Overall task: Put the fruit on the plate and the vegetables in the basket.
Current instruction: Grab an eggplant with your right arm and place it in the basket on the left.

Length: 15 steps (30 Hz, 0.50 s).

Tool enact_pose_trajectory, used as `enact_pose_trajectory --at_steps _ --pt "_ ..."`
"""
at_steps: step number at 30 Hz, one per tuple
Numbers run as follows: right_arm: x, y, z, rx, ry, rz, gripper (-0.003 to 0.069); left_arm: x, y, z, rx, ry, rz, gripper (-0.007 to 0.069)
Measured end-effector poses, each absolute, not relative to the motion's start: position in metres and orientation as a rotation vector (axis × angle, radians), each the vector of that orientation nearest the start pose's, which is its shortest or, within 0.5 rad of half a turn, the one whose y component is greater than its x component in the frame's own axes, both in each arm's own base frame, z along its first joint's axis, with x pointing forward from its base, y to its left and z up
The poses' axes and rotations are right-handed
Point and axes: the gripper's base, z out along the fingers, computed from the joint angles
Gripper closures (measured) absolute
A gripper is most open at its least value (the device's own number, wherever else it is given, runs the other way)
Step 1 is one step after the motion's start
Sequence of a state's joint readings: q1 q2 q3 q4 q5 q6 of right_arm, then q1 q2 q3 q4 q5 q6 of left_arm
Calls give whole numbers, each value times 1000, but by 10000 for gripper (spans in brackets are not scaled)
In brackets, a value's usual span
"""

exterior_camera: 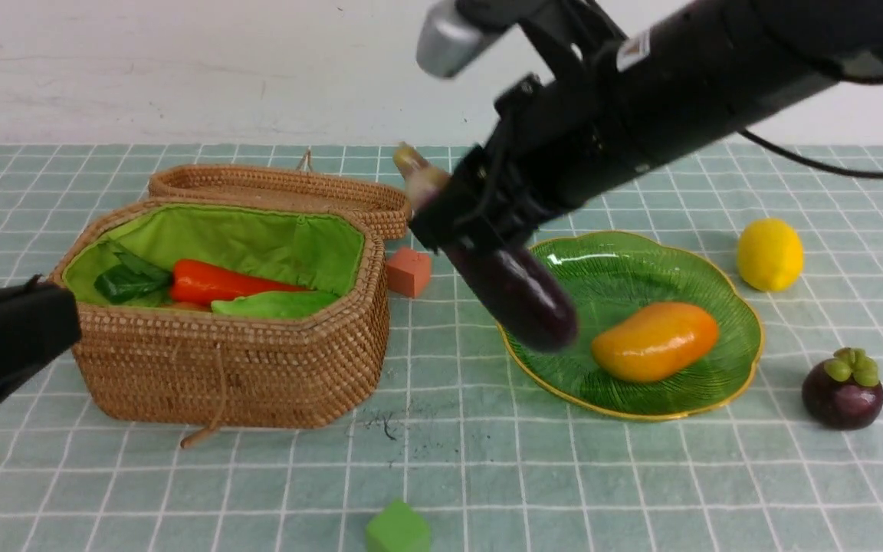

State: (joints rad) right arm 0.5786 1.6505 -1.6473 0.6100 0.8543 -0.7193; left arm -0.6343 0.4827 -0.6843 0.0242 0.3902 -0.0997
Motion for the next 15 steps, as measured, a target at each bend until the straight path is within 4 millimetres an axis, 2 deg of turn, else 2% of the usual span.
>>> enact_pose_trajectory --at_steps 2,8,11,15 --pt "295 248 403 -1158 1839 730 384 75 -54 369 466 1659 -522 638" --pt "305 294 407 -1226 1636 832 384 76 -51 366 454 1692 -480 638" --pt "315 320 403 -1240 1532 816 384 78 -47 368 410 1684 -450 638" --pt "337 347 384 -1194 1459 755 384 82 -41 369 331 1678 -395 638"
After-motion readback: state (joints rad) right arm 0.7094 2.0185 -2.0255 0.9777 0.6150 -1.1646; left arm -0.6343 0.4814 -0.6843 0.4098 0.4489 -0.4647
